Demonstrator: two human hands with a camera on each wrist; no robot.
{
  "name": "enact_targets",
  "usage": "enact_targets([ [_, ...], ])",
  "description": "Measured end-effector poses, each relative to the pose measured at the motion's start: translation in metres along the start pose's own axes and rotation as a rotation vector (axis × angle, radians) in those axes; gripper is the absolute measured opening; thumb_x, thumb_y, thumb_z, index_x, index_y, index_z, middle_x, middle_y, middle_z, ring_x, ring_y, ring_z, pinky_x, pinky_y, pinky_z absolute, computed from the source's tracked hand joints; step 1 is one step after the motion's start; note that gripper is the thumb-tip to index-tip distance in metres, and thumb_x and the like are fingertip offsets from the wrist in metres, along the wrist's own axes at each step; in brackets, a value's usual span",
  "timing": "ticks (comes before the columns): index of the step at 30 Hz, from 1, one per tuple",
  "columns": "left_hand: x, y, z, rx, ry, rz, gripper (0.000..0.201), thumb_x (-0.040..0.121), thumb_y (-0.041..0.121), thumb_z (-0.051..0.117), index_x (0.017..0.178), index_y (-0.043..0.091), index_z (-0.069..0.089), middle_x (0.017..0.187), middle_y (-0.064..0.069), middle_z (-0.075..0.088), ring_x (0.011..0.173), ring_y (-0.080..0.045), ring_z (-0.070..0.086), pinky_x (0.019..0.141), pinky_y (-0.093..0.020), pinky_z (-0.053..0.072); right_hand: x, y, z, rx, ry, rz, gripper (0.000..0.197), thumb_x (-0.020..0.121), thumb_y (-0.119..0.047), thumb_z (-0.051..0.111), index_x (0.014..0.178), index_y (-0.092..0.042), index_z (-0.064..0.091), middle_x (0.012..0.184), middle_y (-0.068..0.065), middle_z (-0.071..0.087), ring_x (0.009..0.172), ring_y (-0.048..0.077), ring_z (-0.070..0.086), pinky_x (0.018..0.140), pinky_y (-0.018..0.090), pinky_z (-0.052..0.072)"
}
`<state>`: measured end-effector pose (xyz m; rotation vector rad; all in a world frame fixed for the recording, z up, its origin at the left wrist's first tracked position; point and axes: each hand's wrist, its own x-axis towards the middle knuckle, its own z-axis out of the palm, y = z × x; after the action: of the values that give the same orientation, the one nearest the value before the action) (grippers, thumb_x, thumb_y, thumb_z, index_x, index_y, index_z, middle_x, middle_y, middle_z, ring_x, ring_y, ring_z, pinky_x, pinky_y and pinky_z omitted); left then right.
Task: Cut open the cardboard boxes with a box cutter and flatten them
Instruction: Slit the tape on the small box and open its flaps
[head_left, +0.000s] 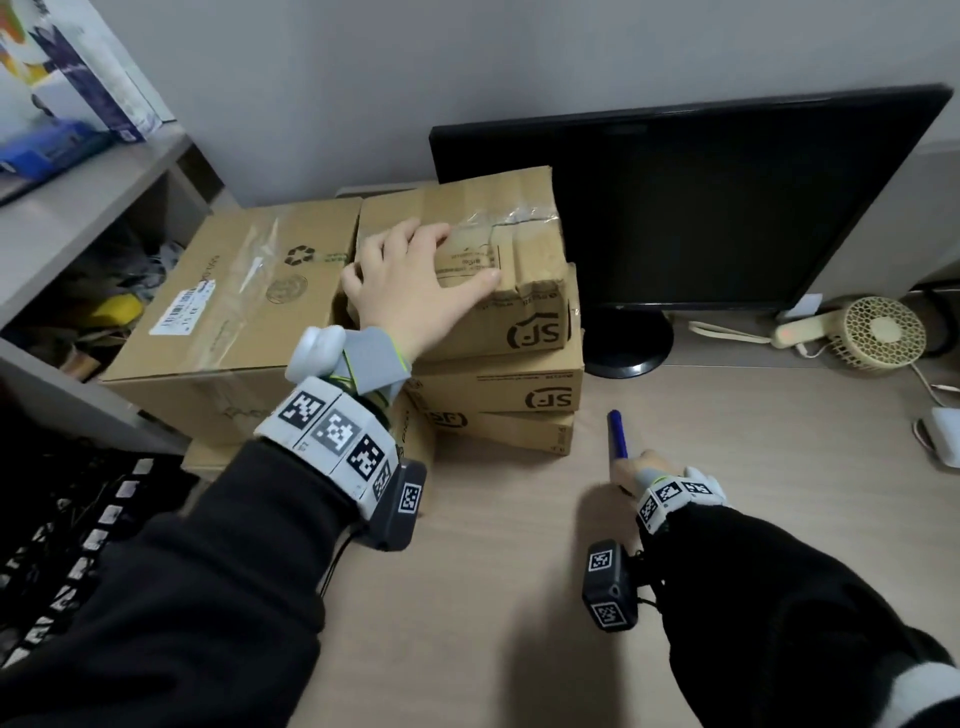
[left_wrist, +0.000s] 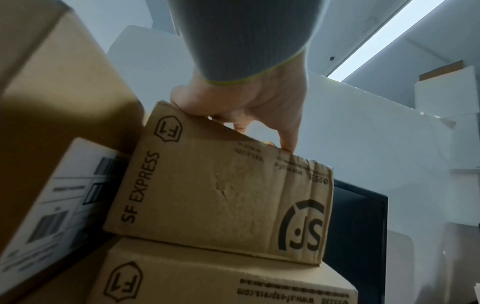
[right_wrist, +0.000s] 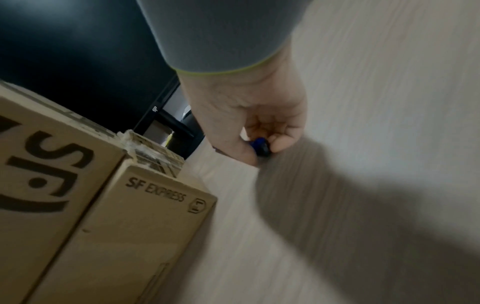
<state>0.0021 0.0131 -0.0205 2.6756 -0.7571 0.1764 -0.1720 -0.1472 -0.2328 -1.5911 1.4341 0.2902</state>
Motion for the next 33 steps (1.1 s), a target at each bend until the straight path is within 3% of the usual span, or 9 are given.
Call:
enact_targets([
  [4, 0.004, -0.006, -0.003, -0.016, -0.027, -0.012, 0.09, 0.072, 0.079, 0.053, 0.144, 0.028, 0.037, 0.147, 0.008, 0.031, 0.136, -0.022, 0.02, 0.107, -0.042, 0.017, 0.029, -0.025, 0.0, 0.395, -0.032, -0.012, 0.042, 0.086, -0.05, 0.035, 0.085, -0.01, 0.048, 0.066, 0.005, 0.039, 0.056, 0.019, 0.037, 0.071, 0.029, 0.036],
  [8, 0.004, -0.004, -0.012, -0.111, -0.098, -0.108, 0.089, 0.065, 0.078, 0.062, 0.139, 0.034, 0.04, 0.154, -0.001, 0.014, 0.142, -0.028, 0.007, 0.112, -0.05, 0.012, -0.03, -0.085, -0.043, 0.859, 0.007, -0.075, 0.028, 0.094, -0.037, 0.038, 0.078, -0.017, 0.045, 0.062, 0.0, 0.046, 0.052, 0.016, 0.04, 0.052, 0.021, 0.03],
  [12, 0.008, -0.003, -0.021, -0.175, -0.201, -0.174, 0.093, 0.059, 0.075, 0.069, 0.137, 0.035, 0.039, 0.16, -0.005, -0.006, 0.145, -0.039, 0.002, 0.114, -0.056, 0.01, -0.077, -0.131, -0.07, 1.04, -0.074, -0.294, 0.018, 0.093, -0.022, 0.033, 0.078, -0.02, 0.043, 0.083, 0.001, 0.065, 0.074, 0.016, 0.059, 0.066, 0.026, 0.043],
  [16, 0.015, -0.014, -0.024, -0.29, -0.165, -0.154, 0.09, 0.062, 0.063, 0.077, 0.137, 0.027, 0.043, 0.155, -0.008, 0.016, 0.14, -0.034, 0.027, 0.115, -0.046, 0.026, -0.125, -0.154, -0.07, 1.004, -0.211, -0.476, 0.016, 0.093, -0.015, 0.035, 0.09, -0.012, 0.05, 0.098, 0.007, 0.065, 0.093, 0.02, 0.06, 0.084, 0.032, 0.047],
  [19, 0.012, -0.013, -0.029, -0.397, -0.099, -0.106, 0.081, 0.067, 0.05, 0.08, 0.135, 0.022, 0.047, 0.146, -0.008, 0.031, 0.132, -0.023, 0.04, 0.112, -0.036, 0.032, -0.14, -0.158, -0.068, 0.818, -0.167, -0.507, 0.01, 0.079, -0.022, 0.041, 0.072, -0.017, 0.045, 0.086, 0.004, 0.049, 0.083, 0.022, 0.045, 0.077, 0.036, 0.038],
  [22, 0.004, 0.001, -0.04, -0.48, -0.033, -0.047, 0.081, 0.066, 0.055, 0.076, 0.134, 0.022, 0.048, 0.143, -0.005, 0.035, 0.129, -0.02, 0.042, 0.11, -0.035, 0.034, -0.149, -0.153, -0.079, 0.725, -0.082, -0.504, 0.01, 0.071, -0.029, 0.039, 0.071, -0.019, 0.044, 0.075, 0.0, 0.043, 0.08, 0.022, 0.04, 0.073, 0.038, 0.033],
  [26, -0.017, 0.038, -0.059, -0.441, -0.013, 0.022, 0.083, 0.058, 0.067, 0.055, 0.134, 0.033, 0.049, 0.146, 0.005, 0.031, 0.135, -0.022, 0.028, 0.103, -0.026, 0.022, -0.153, -0.132, -0.098, 0.685, 0.044, -0.463, 0.025, 0.076, -0.039, 0.039, 0.081, -0.019, 0.052, 0.086, 0.005, 0.057, 0.086, 0.028, 0.056, 0.088, 0.042, 0.048],
  [29, -0.04, 0.069, -0.063, -0.386, -0.067, 0.094, 0.083, 0.059, 0.069, 0.053, 0.136, 0.038, 0.045, 0.151, 0.008, 0.023, 0.136, -0.025, 0.018, 0.109, -0.035, 0.023, -0.147, -0.105, -0.113, 0.667, 0.119, -0.411, 0.059, 0.065, -0.052, 0.044, 0.108, -0.014, 0.056, 0.106, 0.009, 0.064, 0.098, 0.03, 0.063, 0.093, 0.049, 0.05],
  [33, -0.07, 0.097, -0.043, -0.371, -0.181, 0.168, 0.082, 0.066, 0.069, 0.057, 0.139, 0.038, 0.04, 0.155, 0.008, 0.015, 0.136, -0.025, 0.015, 0.112, -0.037, 0.023, -0.107, -0.052, -0.133, 0.654, 0.191, -0.306, 0.08, 0.049, -0.058, 0.056, 0.116, -0.014, 0.057, 0.108, 0.007, 0.066, 0.097, 0.03, 0.064, 0.093, 0.047, 0.051],
])
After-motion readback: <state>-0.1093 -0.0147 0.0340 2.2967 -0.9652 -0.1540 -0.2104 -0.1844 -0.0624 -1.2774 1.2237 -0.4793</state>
